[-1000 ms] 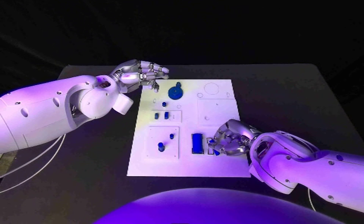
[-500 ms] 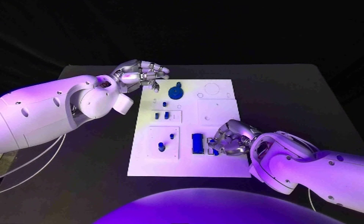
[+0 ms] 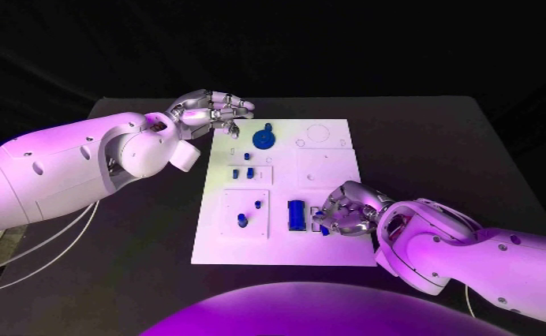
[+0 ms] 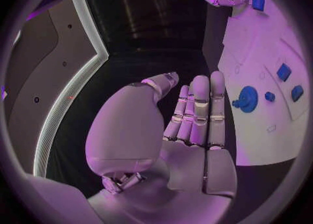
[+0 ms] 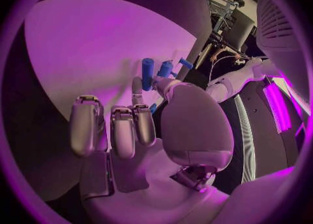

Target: Assemble the parts on the task board

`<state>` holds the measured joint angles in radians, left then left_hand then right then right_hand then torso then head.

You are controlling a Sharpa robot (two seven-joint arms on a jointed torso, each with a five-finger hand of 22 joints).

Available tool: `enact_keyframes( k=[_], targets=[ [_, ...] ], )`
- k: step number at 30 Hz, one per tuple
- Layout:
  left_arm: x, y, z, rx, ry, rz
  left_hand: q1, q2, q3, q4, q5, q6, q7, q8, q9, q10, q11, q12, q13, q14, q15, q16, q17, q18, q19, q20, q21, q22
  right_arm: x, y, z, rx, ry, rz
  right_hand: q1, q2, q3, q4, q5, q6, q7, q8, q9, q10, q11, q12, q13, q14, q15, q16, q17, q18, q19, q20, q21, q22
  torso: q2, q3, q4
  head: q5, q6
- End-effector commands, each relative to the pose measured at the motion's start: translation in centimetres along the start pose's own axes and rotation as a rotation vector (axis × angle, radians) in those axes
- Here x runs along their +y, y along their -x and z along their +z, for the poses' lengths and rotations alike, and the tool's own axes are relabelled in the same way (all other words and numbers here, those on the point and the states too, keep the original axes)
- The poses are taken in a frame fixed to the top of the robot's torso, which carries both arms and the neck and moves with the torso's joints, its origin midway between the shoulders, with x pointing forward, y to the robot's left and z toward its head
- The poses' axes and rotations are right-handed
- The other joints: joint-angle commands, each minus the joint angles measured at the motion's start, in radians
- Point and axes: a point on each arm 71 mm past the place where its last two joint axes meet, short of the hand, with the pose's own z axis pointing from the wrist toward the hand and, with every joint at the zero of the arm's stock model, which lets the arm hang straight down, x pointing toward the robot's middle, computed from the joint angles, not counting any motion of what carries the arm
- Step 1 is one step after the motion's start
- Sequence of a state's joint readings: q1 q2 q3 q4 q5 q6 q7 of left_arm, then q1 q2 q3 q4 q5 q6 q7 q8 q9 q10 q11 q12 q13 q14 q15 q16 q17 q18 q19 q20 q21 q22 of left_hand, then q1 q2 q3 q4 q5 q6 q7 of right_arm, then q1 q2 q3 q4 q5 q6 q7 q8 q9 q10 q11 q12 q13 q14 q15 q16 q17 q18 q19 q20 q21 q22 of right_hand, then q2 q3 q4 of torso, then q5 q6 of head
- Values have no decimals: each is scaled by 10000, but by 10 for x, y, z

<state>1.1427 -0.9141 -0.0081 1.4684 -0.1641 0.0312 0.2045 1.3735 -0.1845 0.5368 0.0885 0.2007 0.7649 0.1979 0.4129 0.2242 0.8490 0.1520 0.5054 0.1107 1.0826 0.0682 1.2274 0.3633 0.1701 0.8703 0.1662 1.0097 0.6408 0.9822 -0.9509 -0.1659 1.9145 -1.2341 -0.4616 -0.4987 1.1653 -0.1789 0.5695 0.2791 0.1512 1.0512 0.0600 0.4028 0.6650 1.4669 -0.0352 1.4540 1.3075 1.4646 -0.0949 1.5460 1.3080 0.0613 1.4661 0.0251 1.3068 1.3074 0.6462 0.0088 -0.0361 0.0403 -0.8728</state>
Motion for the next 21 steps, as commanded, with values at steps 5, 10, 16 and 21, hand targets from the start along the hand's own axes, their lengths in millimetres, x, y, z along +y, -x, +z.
enact_keyframes(
  k=[5, 10, 16, 21],
  targets=[
    [-1, -3, 1, 217, -38, -20, -79, 16, -22, 61, 54, -58, 167, 35, 8, -60, -18, 51, 12, -43, 44, 51, 11, 145, 52, 21, -37, -8, -1, 0, 0, 28, -214, 221, -212, 39, -113, 40, 25, 377, -270, 95, 35, 681, -28, 86, 1957, 928, 2, 30, 1916, -129, 319, -71, 57, 1994, 6, -6, 10, 0, 2],
    [-1, -3, 1, 218, -29, -12, -79, 16, -22, 61, 54, -58, 167, 35, 8, -60, -18, 51, 12, -43, 44, 51, 11, 145, 52, 21, -37, -8, -1, 0, 0, -49, -288, 285, -497, 8, -372, 68, -17, 438, -288, 150, 70, 701, -47, 119, 1980, 931, -18, 35, 1933, -133, 326, -96, 70, 1997, 4, -12, 10, 10, 2],
    [-1, -3, 0, 236, -12, 15, -79, 16, -22, 61, 54, -58, 167, 35, 8, -60, -18, 51, 12, -43, 44, 51, 11, 145, 52, 21, -37, -8, -1, 1, 1, -107, -323, 326, -704, 91, -577, 90, -13, 473, -308, 180, 88, 721, -64, 161, 2009, 937, -36, 44, 1963, -140, 340, -115, 109, 2006, 4, -9, 9, 21, 2],
    [-1, -3, 0, 247, -3, 30, -94, 24, -22, 77, 55, -67, 166, 45, 11, -79, -17, 66, 14, -49, 46, 54, 9, 145, 51, 24, -44, -14, 0, 0, 2, -117, -294, 327, -744, 103, -617, 93, -13, 476, -310, 183, 90, 726, -67, 174, 2018, 936, -38, 43, 1960, -141, 342, -118, 114, 2007, 4, -11, 7, 39, 2]
  ],
)
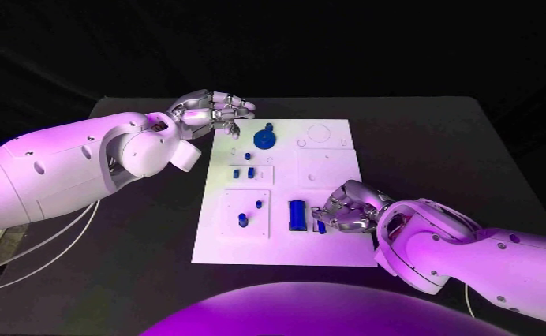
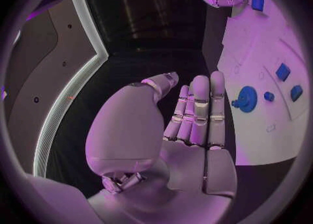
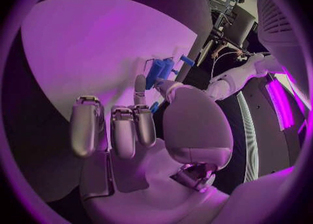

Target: Assemble the parts on the task board

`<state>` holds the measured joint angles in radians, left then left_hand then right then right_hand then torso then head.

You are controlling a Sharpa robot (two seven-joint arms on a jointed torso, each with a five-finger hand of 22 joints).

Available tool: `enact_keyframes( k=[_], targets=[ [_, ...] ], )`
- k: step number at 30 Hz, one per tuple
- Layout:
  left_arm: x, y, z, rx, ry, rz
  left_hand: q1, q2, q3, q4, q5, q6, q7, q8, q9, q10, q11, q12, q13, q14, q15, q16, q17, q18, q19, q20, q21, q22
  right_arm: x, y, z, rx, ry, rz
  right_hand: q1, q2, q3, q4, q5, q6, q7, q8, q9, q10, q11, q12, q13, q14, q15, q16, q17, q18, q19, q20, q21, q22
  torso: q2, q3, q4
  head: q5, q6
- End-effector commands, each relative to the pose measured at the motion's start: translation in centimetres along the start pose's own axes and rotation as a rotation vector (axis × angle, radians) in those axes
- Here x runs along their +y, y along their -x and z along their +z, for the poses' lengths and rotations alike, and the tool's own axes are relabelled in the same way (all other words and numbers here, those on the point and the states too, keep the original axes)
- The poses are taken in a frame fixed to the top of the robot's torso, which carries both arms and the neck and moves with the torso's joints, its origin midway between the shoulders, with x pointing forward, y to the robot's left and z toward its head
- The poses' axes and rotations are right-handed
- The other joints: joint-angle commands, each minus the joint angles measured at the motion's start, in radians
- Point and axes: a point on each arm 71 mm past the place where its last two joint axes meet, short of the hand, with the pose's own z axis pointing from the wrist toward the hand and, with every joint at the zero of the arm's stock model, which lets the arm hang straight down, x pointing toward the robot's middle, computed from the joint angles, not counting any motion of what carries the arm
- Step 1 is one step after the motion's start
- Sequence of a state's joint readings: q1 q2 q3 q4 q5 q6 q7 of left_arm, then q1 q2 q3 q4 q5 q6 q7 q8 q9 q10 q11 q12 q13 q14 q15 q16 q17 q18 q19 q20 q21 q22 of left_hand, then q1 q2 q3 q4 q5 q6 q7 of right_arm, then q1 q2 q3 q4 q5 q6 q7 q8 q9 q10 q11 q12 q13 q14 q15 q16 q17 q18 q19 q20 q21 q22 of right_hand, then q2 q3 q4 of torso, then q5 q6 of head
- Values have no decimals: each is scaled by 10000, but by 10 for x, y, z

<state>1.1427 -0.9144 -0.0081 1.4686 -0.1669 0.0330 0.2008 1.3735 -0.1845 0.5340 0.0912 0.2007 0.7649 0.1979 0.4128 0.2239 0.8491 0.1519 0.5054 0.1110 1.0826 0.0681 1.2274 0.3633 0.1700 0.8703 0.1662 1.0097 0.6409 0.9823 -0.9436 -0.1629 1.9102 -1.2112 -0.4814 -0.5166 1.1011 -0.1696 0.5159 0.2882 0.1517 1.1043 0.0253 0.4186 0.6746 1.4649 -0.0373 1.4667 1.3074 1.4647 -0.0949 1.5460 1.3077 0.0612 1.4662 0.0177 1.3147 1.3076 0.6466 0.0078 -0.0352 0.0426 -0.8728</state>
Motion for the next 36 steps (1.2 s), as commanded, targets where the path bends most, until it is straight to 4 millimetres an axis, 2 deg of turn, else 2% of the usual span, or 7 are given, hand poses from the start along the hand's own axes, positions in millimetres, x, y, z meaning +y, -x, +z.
enact_keyframes(
  k=[1, 26, 36],
  targets=[
    [-1, -3, 1, 227, -40, 8, -95, 24, 6, 51, 55, -67, 167, 46, 14, -80, -17, 66, 11, -49, 46, 54, 9, 145, 51, 24, -44, -15, 1, -1, 1, -32, -35, 41, -102, 10, -81, 2, -18, -55, 37, 25, -5, 745, -45, 47, 2019, 935, -38, 43, 1962, -141, 342, -44, 35, 2005, -1, -2, -3, 18, 2],
    [0, -3, 1, 247, -4, 19, -95, 24, 6, 51, 55, -67, 167, 46, 14, -80, -17, 66, 11, -49, 46, 54, 9, 145, 51, 24, -44, -15, -1, 0, 8, -75, 44, -659, -30, -148, -288, -112, -14, -119, 32, 17, 5, 730, -52, 2, 1997, 926, -48, 27, 1914, -128, 318, -57, -41, 1987, 1, -2, 4, 14, 2],
    [0, -3, 1, 228, 3, 32, -95, 24, 6, 51, 55, -67, 167, 46, 14, -80, -17, 66, 11, -49, 46, 54, 9, 145, 51, 24, -44, -15, 1, 1, 5, -73, 321, -633, -454, -336, -882, 18, -38, -102, 55, 22, 4, 734, -30, 12, 2012, 927, -29, 28, 1922, -129, 314, -46, -48, 1986, -1, 7, -6, 37, 2]
  ],
)
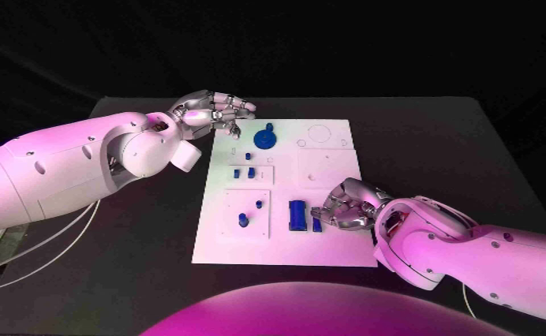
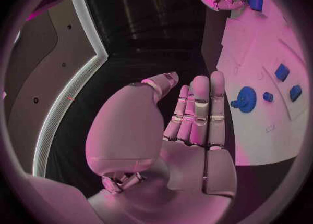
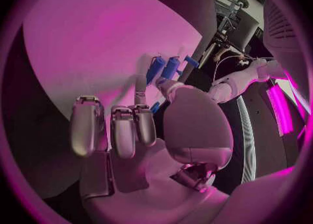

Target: Assemble the parts on the task board

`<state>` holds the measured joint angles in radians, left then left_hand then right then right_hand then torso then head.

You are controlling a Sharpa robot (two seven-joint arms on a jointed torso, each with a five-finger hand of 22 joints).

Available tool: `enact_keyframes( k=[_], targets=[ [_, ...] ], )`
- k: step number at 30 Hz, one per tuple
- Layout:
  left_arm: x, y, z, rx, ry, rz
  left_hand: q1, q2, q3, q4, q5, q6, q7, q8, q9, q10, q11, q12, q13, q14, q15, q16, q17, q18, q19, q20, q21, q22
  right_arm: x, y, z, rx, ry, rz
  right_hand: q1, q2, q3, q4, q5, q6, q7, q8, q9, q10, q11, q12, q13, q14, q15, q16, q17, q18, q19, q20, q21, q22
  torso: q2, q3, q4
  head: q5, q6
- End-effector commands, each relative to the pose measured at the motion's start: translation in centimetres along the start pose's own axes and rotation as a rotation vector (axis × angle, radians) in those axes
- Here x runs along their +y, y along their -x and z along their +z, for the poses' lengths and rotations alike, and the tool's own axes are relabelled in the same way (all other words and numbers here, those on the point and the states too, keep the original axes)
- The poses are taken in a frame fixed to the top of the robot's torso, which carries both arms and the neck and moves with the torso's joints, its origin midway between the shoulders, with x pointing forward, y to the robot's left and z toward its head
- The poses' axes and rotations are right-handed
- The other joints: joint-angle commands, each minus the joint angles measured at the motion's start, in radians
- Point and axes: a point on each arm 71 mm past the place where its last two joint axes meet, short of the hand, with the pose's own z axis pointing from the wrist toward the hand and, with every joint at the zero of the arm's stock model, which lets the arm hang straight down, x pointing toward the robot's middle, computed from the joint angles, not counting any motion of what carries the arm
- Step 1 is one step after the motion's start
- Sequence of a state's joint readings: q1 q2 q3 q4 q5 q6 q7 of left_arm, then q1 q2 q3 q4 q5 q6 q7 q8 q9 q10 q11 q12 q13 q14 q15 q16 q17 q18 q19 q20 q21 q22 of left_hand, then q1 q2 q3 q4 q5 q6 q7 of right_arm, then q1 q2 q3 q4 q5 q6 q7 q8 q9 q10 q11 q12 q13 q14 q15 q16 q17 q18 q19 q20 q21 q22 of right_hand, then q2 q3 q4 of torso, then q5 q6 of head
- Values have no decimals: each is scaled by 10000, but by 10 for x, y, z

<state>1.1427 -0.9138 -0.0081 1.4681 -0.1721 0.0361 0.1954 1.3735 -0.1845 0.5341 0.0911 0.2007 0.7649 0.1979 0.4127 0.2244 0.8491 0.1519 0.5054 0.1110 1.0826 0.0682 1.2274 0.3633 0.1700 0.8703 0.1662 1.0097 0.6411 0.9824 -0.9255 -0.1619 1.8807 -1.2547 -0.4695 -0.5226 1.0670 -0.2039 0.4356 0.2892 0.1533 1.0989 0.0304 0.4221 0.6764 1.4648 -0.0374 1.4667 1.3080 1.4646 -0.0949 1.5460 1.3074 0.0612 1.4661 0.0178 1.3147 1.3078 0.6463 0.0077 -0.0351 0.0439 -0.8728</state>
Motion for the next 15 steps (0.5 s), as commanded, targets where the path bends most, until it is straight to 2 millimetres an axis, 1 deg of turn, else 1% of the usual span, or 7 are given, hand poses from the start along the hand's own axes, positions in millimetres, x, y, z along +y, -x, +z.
enact_keyframes(
  k=[1, 7, 11, 15],
  targets=[
    [-1, -2, 0, 181, -52, -11, -95, 24, 5, 51, 55, -67, 167, 47, 9, -80, -16, 66, 12, -49, 46, 54, 9, 145, 51, 24, -44, -17, 2, 0, -4, 85, 335, -173, -175, -16, -181, 10, -55, -43, 3, -14, -15, 733, -30, 5, 2002, 928, -29, 30, 1933, -130, 316, -46, -42, 1986, 2, 8, -7, 25, 2],
    [-1, -1, 0, 157, -43, -2, -95, 24, 5, 51, 55, -67, 167, 47, 9, -80, -16, 66, 12, -49, 46, 54, 9, 145, 51, 24, -44, -17, 2, 2, -13, 279, 736, -152, -162, -101, -394, -36, -48, -34, -15, -8, -13, 750, -43, 51, 2033, 936, -35, 43, 1974, -142, 335, -49, 27, 2003, -6, 11, -22, 33, 2],
    [-1, -1, 0, 155, -42, 0, -95, 24, 5, 51, 55, -67, 167, 47, 9, -80, -16, 66, 12, -49, 46, 54, 9, 145, 51, 24, -44, -17, 1, 1, -17, 558, 862, -222, 238, -224, -612, -153, -28, -21, -46, 23, 5, 764, -69, 90, 2062, 940, -57, 48, 1990, -143, 338, -65, 37, 2006, -3, 11, -26, 24, 2],
    [-1, -1, 0, 161, -34, 3, -95, 24, 5, 51, 55, -67, 167, 47, 9, -80, -16, 66, 12, -49, 46, 54, 9, 145, 51, 24, -44, -17, 0, 1, -19, 718, 897, -288, 489, -270, -713, -220, -19, -28, -56, 31, 9, 767, -79, 100, 2071, 942, -65, 52, 2004, -148, 345, -72, 63, 2013, 0, 12, -14, 6, 2]
  ],
)
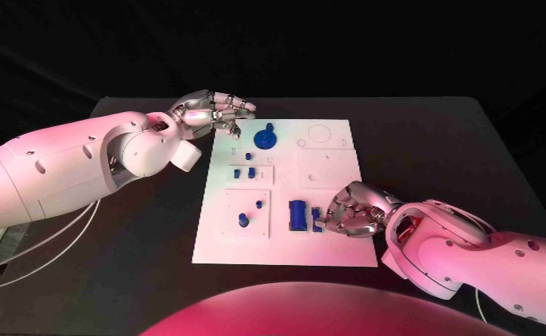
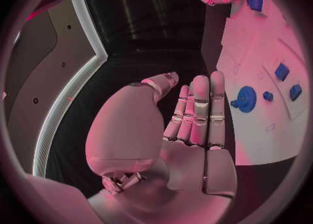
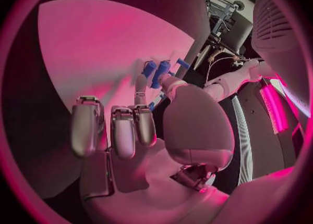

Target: Assemble the parts on the task board

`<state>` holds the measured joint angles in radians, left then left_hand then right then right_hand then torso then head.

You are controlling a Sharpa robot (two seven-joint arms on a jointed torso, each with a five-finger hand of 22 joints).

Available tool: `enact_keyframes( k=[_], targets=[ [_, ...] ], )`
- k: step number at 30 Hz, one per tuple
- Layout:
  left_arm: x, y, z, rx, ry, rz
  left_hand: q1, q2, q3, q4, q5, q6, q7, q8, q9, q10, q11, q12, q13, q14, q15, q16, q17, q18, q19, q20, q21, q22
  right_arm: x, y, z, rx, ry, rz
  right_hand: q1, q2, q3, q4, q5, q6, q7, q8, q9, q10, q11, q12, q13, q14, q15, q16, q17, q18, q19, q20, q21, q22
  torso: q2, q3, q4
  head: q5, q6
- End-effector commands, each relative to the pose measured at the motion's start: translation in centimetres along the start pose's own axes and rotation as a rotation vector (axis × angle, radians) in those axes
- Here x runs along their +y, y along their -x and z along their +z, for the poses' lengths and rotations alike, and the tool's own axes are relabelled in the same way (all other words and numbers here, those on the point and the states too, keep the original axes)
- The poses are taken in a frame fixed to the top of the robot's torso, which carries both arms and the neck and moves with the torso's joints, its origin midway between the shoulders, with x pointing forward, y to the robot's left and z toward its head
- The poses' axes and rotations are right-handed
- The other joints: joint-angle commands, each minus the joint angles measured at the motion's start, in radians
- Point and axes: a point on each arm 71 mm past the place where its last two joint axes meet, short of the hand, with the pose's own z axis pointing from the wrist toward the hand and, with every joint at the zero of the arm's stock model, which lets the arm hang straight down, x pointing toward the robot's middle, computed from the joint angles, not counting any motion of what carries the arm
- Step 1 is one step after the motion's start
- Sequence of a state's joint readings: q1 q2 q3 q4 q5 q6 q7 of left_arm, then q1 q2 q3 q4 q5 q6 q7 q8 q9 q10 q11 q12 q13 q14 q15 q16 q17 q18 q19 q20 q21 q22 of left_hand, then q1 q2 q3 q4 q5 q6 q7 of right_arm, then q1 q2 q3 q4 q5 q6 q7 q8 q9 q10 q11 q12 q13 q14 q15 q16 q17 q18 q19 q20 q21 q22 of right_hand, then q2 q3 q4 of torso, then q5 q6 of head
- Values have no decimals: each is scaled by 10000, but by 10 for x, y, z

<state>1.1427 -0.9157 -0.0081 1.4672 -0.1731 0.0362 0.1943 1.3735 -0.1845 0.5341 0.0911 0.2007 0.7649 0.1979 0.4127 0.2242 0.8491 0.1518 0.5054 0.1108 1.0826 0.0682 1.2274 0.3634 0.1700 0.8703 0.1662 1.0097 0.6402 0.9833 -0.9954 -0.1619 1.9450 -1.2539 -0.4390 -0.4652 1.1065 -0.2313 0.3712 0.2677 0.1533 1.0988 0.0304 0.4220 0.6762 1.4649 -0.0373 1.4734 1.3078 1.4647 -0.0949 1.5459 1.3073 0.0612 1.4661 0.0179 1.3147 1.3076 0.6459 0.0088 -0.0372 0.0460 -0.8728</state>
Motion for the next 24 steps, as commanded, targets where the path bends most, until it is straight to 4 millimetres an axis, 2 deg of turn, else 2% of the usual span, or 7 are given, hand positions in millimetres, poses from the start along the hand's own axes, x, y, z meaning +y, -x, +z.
enact_keyframes(
  k=[1, 16, 24],
  targets=[
    [-1, -2, 1, 187, -46, -9, -96, 25, 6, 53, 55, -69, 167, 49, 12, -84, -16, 69, 14, -50, 46, 55, 8, 145, 51, 24, -45, -9, 3, -4, -2, 501, 407, -248, 152, -9, -95, -21, -18, -30, -57, 32, 11, 767, -81, 34, 2073, 943, -67, 53, 2007, -150, 349, -74, 77, 2018, 3, 1, 4, -17, 2],
    [-1, -2, 0, 196, -26, -2, -110, 38, 13, 73, 57, -92, 167, 71, 17, -119, -15, 105, 20, -63, 49, 60, 4, 146, 49, 28, -60, -21, 0, -5, 4, 663, 273, -362, 253, 34, -109, -30, -8, -25, -64, 36, 10, 766, -85, 31, 2073, 942, -70, 52, 2005, -151, 351, -77, 82, 2019, 2, -17, 23, -13, 2],
    [0, -2, 0, 192, -22, 0, -110, 38, 13, 73, 57, -92, 167, 71, 17, -119, -15, 105, 20, -63, 49, 60, 4, 146, 49, 28, -60, -21, -5, -4, 11, 636, 96, -423, 402, 113, -110, -48, -2, -24, -74, 36, 6, 771, -93, 45, 2083, 943, -76, 54, 2011, -152, 351, -82, 86, 2020, 6, -1, 24, 12, 2]
  ],
)
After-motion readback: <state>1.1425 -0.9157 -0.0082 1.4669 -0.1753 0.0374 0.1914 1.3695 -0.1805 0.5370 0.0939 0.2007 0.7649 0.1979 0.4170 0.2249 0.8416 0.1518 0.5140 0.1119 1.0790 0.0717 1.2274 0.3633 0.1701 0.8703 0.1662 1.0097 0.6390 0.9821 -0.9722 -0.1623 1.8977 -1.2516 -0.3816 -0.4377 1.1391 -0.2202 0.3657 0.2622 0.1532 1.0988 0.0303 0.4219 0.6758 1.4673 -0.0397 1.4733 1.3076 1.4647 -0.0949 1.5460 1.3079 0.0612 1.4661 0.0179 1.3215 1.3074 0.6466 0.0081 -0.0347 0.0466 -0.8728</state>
